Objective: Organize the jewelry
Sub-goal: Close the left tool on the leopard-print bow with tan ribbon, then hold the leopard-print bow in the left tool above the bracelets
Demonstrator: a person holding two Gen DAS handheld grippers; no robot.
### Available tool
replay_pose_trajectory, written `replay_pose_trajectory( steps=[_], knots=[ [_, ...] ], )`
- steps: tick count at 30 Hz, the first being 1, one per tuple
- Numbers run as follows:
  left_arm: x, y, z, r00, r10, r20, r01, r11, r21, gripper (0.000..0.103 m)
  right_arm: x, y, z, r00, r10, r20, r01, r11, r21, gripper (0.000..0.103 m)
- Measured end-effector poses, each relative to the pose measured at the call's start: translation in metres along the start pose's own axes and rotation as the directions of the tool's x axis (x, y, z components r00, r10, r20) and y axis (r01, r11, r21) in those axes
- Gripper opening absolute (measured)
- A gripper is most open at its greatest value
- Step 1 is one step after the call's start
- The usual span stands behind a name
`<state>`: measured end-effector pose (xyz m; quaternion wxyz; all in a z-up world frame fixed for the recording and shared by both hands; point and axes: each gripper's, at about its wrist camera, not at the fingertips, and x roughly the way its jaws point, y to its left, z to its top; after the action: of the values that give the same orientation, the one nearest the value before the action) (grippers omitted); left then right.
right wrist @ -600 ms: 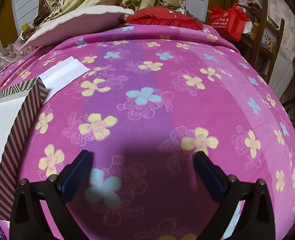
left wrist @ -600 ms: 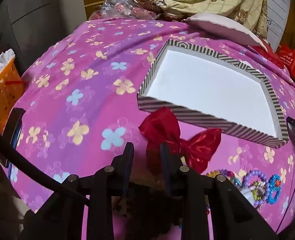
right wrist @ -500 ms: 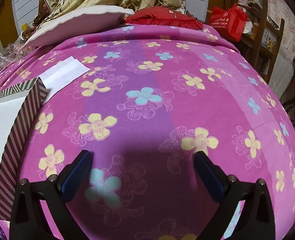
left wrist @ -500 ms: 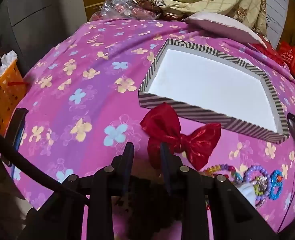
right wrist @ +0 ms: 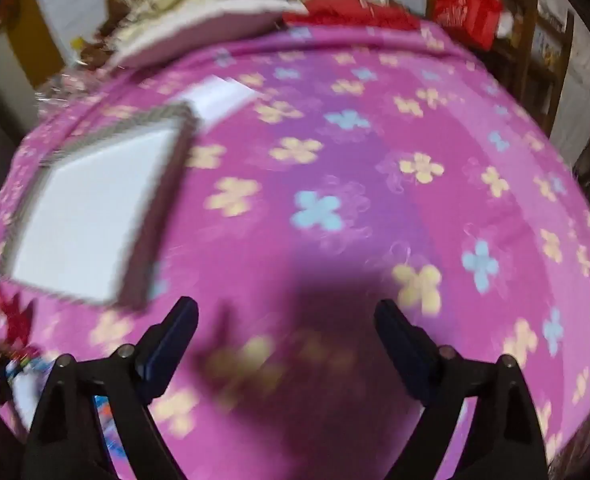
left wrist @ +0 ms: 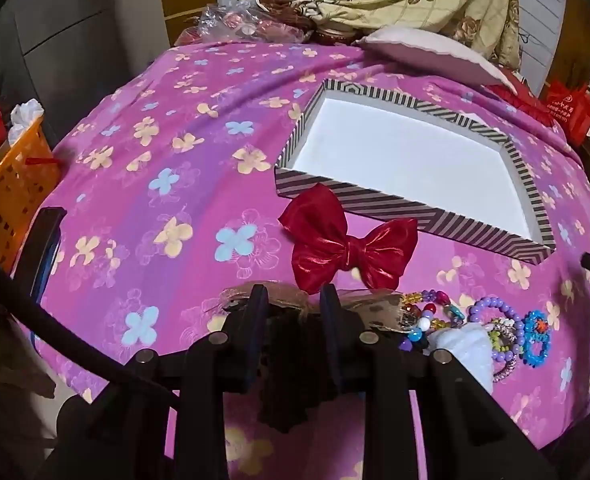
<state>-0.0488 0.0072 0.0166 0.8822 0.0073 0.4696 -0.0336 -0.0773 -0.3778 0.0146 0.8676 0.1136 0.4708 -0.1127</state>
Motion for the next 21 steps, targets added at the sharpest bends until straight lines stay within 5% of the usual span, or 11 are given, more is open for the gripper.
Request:
replay_pose_trajectory(
  steps=[5, 11, 21],
  knots=[
    [-0.008, -0.006, -0.004, 1.000, -0.001, 0.009, 0.001, 1.000, -0.005, 0.033, -0.034, 0.068, -0.029, 0.994, 0.113, 0.001, -0.113, 0.991, -0.079, 0.093],
    [-0.014, -0.007, -0.009, 1.000, 0.001, 0.009, -0.001, 1.000, -0.006, 0.033, -0.049, 0.145, -0.061, 0.994, 0.104, 0.046, -0.091, 0.968, -0.233, 0.093],
    [-0.023, 0.000, -0.014, 1.000, 0.023, 0.022, -0.022, 0.999, -0.025, 0.033, -0.058, 0.180, -0.072, 0.991, 0.122, 0.050, -0.107, 0.966, -0.235, 0.092]
  ],
)
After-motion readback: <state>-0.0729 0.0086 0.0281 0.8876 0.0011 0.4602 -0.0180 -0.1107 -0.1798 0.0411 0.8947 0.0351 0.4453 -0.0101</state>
